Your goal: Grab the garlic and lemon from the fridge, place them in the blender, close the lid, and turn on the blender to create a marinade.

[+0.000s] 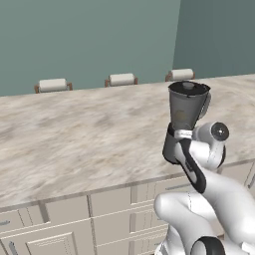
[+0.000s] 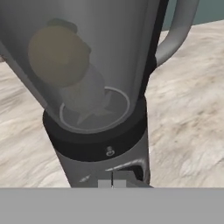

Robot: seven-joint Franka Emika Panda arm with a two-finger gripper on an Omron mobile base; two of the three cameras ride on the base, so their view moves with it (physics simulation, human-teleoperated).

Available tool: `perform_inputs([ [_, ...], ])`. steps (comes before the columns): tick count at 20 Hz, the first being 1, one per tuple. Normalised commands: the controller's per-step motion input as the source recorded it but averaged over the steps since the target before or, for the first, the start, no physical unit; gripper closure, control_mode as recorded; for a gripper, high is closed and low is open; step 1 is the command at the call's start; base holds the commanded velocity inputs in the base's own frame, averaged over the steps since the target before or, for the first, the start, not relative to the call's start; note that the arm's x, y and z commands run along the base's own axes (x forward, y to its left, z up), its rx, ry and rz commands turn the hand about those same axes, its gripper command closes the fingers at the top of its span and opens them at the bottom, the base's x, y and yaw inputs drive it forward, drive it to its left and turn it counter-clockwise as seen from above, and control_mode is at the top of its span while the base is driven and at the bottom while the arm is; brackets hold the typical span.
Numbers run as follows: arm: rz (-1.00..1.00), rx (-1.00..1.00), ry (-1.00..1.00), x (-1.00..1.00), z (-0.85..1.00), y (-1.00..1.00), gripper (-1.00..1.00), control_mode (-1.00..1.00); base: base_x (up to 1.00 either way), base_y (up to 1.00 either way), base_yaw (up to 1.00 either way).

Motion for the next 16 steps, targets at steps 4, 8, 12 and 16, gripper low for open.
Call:
perform_inputs([
  [4, 0.0, 0.0, 0.0, 0.14, -0.02, 0.0, 1.0, -1.0, 0.0, 0.0, 0.0],
  [8, 0.0, 0.0, 0.0, 0.04, -0.01, 0.0, 1.0, -1.0, 0.0, 0.0, 0.0],
  [12, 0.01, 0.0, 0.0, 0.01, 0.0, -0.02, 1.0, -1.0, 0.0, 0.0, 0.0],
  [16, 0.02, 0.0, 0.0, 0.0, 0.0, -0.1, 1.0, -1.0, 0.0, 0.0, 0.0],
])
